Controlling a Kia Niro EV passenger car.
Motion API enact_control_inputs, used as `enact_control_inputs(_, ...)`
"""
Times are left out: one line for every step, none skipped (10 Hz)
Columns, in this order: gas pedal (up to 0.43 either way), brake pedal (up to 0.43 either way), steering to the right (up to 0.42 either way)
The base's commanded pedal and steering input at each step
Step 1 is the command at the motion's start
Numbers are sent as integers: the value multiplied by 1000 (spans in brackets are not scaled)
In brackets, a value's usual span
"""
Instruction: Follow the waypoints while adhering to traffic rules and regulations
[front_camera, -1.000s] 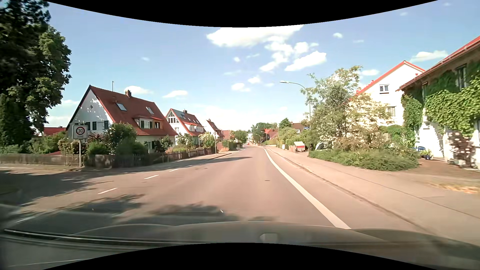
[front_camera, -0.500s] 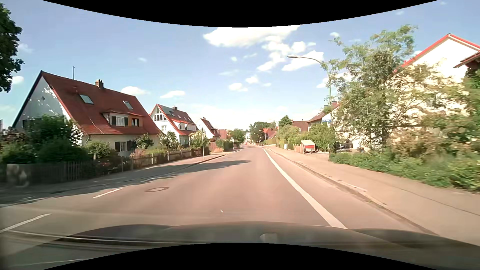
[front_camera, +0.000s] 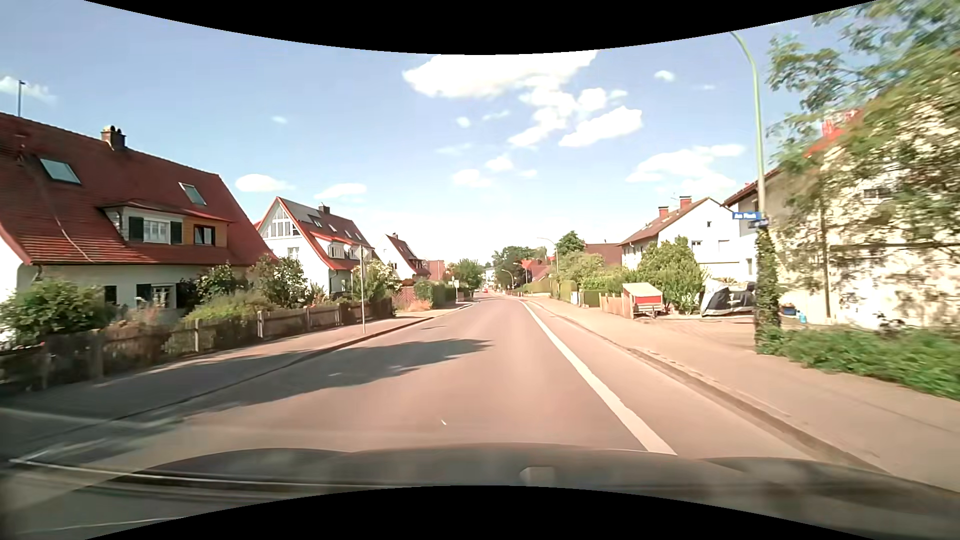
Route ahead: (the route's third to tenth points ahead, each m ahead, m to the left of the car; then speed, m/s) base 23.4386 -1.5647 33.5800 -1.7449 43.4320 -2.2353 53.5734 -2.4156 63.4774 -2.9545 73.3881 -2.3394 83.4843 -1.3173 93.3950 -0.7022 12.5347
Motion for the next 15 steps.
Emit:
enact_control_inputs(0,6,8)
enact_control_inputs(20,6,7)
enact_control_inputs(39,6,7)
enact_control_inputs(39,6,6)
enact_control_inputs(39,6,6)
enact_control_inputs(39,6,6)
enact_control_inputs(39,6,3)
enact_control_inputs(39,6,3)
enact_control_inputs(39,6,3)
enact_control_inputs(39,6,1)
enact_control_inputs(39,6,1)
enact_control_inputs(39,6,1)
enact_control_inputs(39,6,1)
enact_control_inputs(39,6,2)
enact_control_inputs(39,6,0)
